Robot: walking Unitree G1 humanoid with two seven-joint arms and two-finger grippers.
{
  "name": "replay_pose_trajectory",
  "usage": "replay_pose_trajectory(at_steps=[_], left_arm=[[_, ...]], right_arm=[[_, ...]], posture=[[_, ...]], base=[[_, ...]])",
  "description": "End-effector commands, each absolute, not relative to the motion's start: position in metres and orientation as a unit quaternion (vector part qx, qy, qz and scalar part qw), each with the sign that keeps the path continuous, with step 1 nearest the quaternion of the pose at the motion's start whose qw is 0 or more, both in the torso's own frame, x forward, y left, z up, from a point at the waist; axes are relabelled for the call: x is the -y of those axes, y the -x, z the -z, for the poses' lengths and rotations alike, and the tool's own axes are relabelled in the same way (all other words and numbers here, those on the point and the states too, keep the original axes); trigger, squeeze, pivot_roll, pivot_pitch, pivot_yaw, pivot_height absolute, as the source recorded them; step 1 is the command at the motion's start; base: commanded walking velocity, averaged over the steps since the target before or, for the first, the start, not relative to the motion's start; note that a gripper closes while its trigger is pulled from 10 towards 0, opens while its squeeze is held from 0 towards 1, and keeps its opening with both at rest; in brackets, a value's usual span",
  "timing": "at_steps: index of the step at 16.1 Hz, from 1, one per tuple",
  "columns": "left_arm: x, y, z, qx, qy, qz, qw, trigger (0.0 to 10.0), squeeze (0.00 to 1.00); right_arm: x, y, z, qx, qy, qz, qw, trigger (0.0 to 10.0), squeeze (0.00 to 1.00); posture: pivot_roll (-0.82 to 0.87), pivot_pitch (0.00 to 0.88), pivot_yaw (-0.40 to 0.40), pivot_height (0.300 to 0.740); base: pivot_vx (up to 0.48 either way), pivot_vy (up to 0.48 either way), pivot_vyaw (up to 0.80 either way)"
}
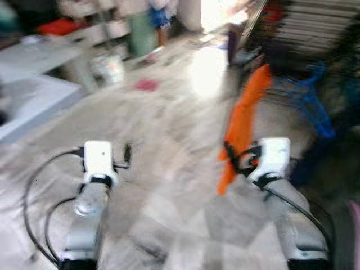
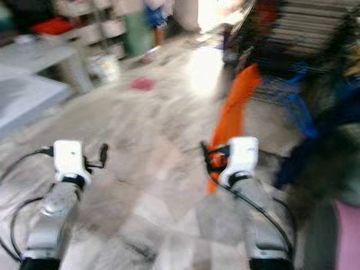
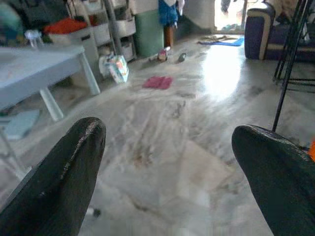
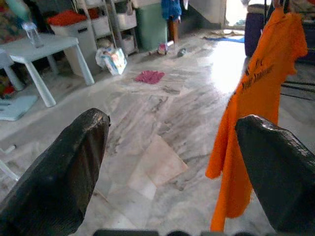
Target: Hang hanger
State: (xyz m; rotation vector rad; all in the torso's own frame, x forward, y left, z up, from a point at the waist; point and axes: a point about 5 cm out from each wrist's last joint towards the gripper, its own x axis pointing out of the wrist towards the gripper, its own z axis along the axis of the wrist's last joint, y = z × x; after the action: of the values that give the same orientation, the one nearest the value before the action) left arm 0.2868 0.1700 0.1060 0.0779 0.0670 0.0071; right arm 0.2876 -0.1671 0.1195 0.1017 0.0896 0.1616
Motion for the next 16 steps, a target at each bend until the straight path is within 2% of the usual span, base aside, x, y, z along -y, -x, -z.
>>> replay_pose_trajectory(at_steps=[1,3,7,9,11,13,16], left_arm=[[-0.172,-0.284,-0.107,-0.035,-0.044,0.008,0.998,10.0,0.00],[-0.169,-0.284,-0.106,-0.036,-0.058,0.023,0.997,10.0,0.00],[-0.161,-0.288,-0.106,-0.044,-0.060,0.041,0.996,10.0,0.00],[-0.148,-0.294,-0.121,-0.019,-0.081,0.075,0.994,10.0,0.00],[-0.164,-0.289,-0.113,-0.036,-0.085,0.058,0.994,10.0,0.00],[-0.169,-0.287,-0.108,-0.045,-0.084,0.039,0.995,10.0,0.00],[-0.166,-0.284,-0.106,-0.052,-0.073,0.034,0.995,10.0,0.00]], right_arm=[[0.162,-0.288,-0.121,-0.037,-0.059,-0.083,0.994,10.0,0.00],[0.162,-0.288,-0.120,-0.034,-0.059,-0.078,0.995,10.0,0.00],[0.165,-0.289,-0.114,-0.027,-0.079,-0.042,0.996,10.0,0.00],[0.168,-0.292,-0.103,-0.039,-0.090,-0.011,0.995,10.0,0.00],[0.164,-0.291,-0.106,-0.031,-0.085,-0.009,0.996,10.0,0.00],[0.173,-0.288,-0.106,-0.032,-0.073,-0.003,0.997,10.0,0.00],[0.184,-0.289,-0.107,-0.027,-0.065,0.010,0.997,10.0,0.00]], posture=[[0.05,0.000,0.006,0.740],[0.05,0.000,0.011,0.740],[0.11,0.000,0.035,0.740],[0.15,0.000,0.033,0.740],[0.13,0.000,0.033,0.740],[0.11,0.000,0.015,0.740],[0.11,0.000,0.024,0.740]], base=[[0.000,0.000,0.80],[0.000,0.000,0.61],[0.000,0.000,0.00],[0.000,0.000,0.00],[0.000,0.000,0.00],[0.000,0.000,0.00],[0.000,0.000,0.00]])
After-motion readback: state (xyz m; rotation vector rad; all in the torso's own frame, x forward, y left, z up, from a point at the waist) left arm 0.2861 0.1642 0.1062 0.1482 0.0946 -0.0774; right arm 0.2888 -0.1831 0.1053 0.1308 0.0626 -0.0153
